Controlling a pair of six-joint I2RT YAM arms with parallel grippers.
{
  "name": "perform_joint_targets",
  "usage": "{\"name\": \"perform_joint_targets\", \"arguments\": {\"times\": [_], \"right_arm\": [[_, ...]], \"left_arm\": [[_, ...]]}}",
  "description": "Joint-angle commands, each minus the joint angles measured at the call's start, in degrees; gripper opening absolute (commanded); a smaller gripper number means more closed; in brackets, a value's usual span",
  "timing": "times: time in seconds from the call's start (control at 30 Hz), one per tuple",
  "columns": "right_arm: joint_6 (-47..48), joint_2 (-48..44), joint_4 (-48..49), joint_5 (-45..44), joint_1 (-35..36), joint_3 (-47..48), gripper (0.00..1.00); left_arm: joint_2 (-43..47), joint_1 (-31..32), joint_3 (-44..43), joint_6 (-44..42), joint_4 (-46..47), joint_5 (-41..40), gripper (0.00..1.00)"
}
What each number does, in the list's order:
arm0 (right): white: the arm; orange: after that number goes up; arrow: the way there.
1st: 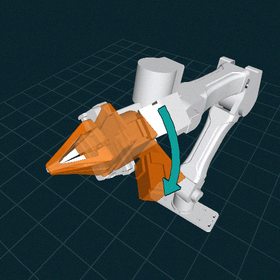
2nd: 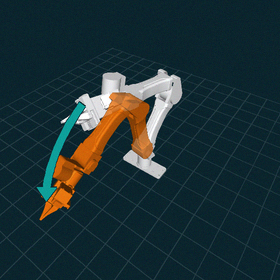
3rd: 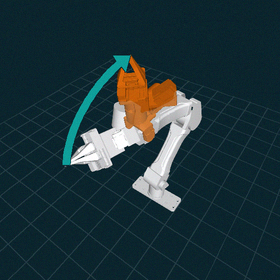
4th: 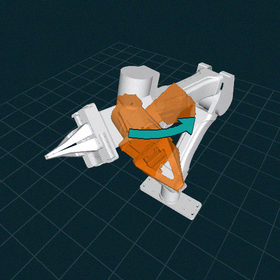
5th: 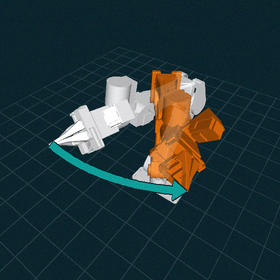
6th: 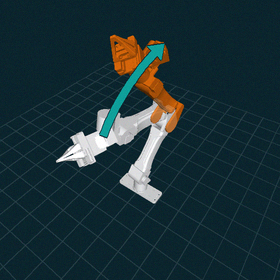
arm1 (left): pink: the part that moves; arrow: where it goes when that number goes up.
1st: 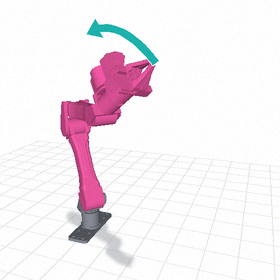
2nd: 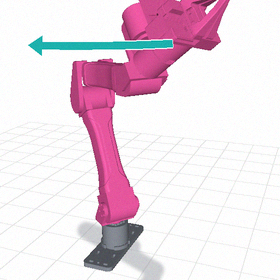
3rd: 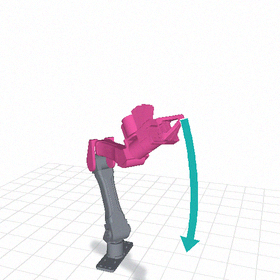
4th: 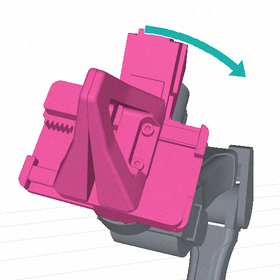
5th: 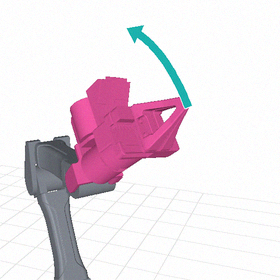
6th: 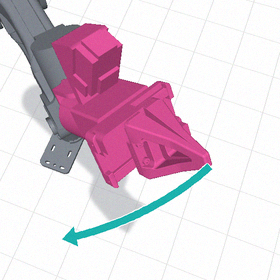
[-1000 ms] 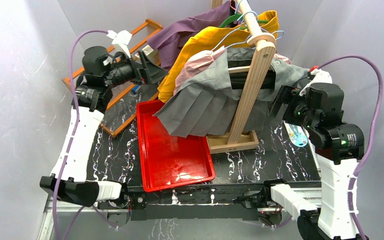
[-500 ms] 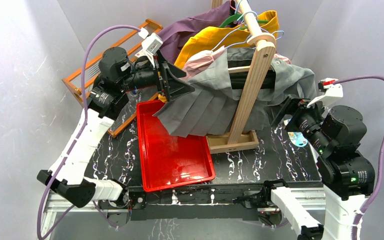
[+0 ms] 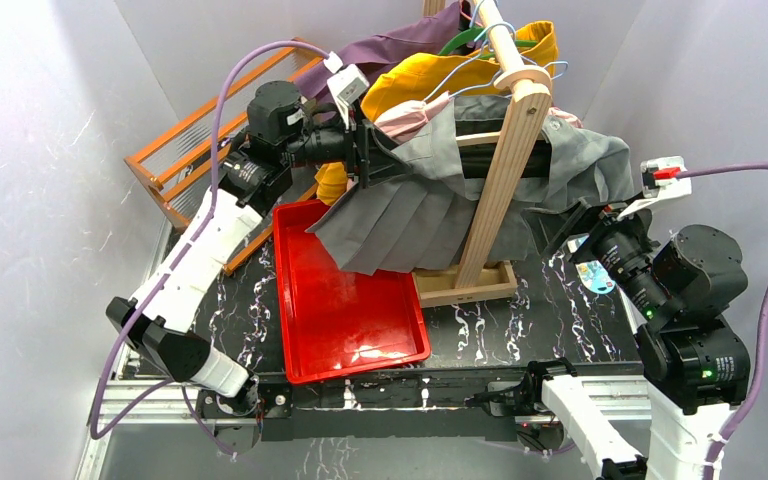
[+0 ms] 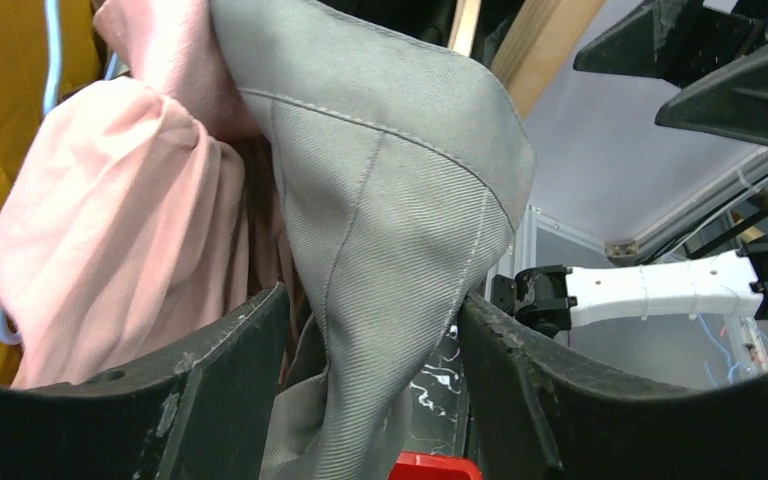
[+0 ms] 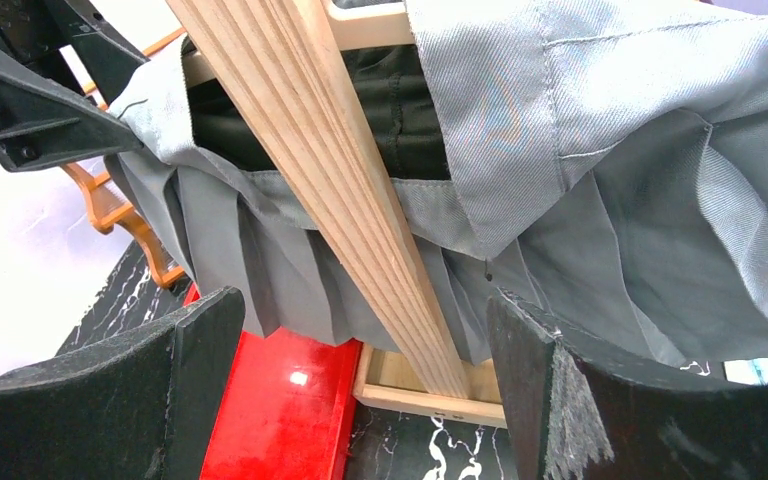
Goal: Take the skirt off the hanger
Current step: Pick up the hanger from the clothesline.
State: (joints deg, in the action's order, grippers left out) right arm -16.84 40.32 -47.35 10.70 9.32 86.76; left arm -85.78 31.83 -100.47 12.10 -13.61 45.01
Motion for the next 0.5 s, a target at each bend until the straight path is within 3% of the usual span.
{"name": "perform_joint_targets", "arguments": {"times": [0.0,0.13,0.23,0.37,0.47], "right_arm": [[1.11,-0.13,3.57,0.56,-0.31,0.12,0.98],[0.94,-0.07,3.76,0.77,-0.31,-0.26,0.98],[0.77,-0.04,3.68,0.89,-0.29,-0.74,0.98],[0.68,-0.24,3.67,0.90,-0.27,-1.48,0.98],[0.71,-0.25,3.67,1.12,-0.32,-1.75,0.98]], "left_arm": [[2.26,2.14,1.85,-1.31,3.76,1.42,0.57],[2.67,4.08,4.88,0.25,7.57,0.24,0.46],[2.38,5.50,5.80,0.48,8.53,-1.30,0.48],[2.37,6.25,7.00,1.15,10.04,-3.97,0.42],[2.54,6.72,7.99,2.33,11.99,-4.76,0.48]]}}
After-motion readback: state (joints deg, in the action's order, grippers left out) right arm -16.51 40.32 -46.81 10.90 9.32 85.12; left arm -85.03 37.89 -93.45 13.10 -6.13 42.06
